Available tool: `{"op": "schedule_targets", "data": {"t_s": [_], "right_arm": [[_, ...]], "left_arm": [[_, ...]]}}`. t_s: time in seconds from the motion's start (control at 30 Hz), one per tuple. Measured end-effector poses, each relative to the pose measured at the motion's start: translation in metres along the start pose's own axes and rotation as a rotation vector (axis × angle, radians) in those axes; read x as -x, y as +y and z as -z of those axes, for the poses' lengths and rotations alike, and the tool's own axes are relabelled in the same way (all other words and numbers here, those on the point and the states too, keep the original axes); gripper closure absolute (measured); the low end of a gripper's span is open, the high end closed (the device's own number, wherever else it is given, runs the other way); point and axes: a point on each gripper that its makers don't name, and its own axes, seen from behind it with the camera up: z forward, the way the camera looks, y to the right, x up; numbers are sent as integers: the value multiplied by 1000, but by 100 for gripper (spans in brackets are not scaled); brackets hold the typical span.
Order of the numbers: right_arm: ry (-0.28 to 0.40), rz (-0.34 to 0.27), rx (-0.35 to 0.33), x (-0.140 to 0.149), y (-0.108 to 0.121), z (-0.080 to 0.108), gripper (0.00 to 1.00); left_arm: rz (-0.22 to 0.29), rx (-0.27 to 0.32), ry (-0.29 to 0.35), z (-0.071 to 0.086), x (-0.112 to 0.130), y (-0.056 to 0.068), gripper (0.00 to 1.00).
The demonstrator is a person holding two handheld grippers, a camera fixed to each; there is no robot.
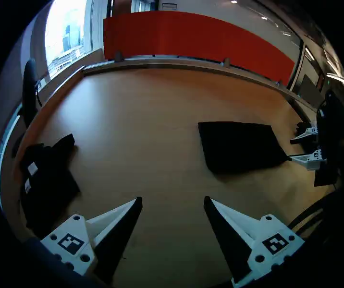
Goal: Fold towel
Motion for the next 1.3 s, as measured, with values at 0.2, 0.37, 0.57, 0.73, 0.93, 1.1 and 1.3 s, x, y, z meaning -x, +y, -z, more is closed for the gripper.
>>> {"op": "schedule_targets", "data": {"t_s": [0.2, 0.37, 0.57, 0.73, 0.93, 1.1, 1.3], "right_arm": [[-22, 15, -19, 10, -1, 0, 11], [-61, 15, -43, 21, -4, -2, 34], [-85, 0, -93, 27, -12, -2, 54], [-92, -5, -104, 28, -13, -2, 64], [-106, 1, -109, 30, -12, -4, 70], [-114, 6, -112, 31, -12, -4, 70], [-117, 4, -112, 32, -11, -6, 70]], "left_arm": [[4, 0, -1, 0, 2, 0, 5], [4, 3, -3, 0, 3, 0, 5], [3, 6, -4, 0, 3, 1, 5], [1, 6, -6, -1, 3, 1, 5], [2, 8, -7, -1, 4, 1, 5], [4, 7, -8, -1, 5, 1, 5], [4, 5, -11, -1, 6, -1, 5]]}}
